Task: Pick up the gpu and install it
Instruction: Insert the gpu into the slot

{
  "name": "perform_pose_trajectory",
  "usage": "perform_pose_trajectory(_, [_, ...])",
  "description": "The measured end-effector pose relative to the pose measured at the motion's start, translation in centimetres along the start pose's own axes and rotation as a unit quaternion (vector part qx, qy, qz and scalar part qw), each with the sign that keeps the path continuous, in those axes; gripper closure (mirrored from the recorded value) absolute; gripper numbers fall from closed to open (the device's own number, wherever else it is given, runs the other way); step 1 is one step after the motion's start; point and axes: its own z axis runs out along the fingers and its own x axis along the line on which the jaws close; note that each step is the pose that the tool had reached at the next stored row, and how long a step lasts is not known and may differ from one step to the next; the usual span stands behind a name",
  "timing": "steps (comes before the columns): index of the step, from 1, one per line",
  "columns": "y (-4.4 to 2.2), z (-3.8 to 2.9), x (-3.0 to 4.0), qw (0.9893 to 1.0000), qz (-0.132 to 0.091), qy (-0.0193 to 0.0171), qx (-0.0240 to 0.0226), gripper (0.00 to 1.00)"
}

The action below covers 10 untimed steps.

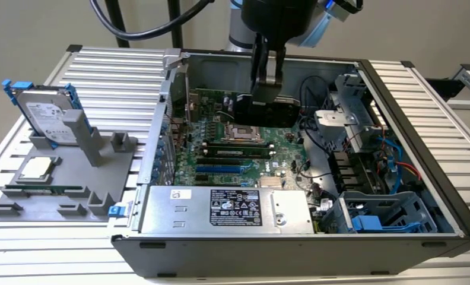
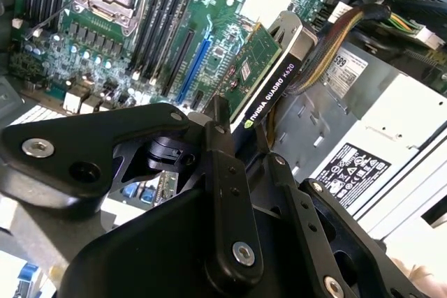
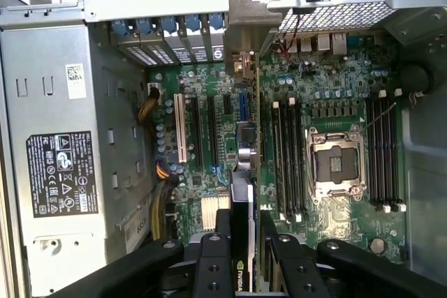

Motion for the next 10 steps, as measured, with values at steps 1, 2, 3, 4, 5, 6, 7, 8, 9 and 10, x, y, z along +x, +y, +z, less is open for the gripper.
perform_pose_trajectory(1, [0.0, 0.01, 0.0, 1.0, 0.0, -0.0001, 0.0, 1.0])
perform_pose_trajectory(2, [0.01, 0.03, -0.01, 1.0, 0.0, -0.0001, 0.0, 1.0])
perform_pose_trajectory(3, [0.01, 0.04, -0.01, 1.0, 0.0, -0.0002, 0.0001, 1.0])
perform_pose_trajectory(4, [0.01, 0.05, -0.02, 1.0, 0.0, -0.0002, 0.0001, 1.0])
perform_pose_trajectory(5, [0.02, 0.07, -0.05, 1.0, 0.0, -0.0002, 0.0001, 1.0])
perform_pose_trajectory(6, [0.02, 0.07, -0.08, 1.0, 0.0, -0.0001, 0.0001, 1.0])
perform_pose_trajectory(7, [0.03, 0.09, -0.1, 1.0, 0.0, -0.0001, 0.0001, 1.0])
perform_pose_trajectory(8, [0.03, 0.11, -0.12, 1.0, 0.0, -0.0002, 0.0001, 1.0])
perform_pose_trajectory(9, [0.03, 0.12, -0.13, 1.0, 0.0, -0.0002, 0.0001, 1.0])
perform_pose_trajectory(10, [0.03, 0.12, -0.14, 1.0, 0.0, -0.0001, 0.0001, 1.0])
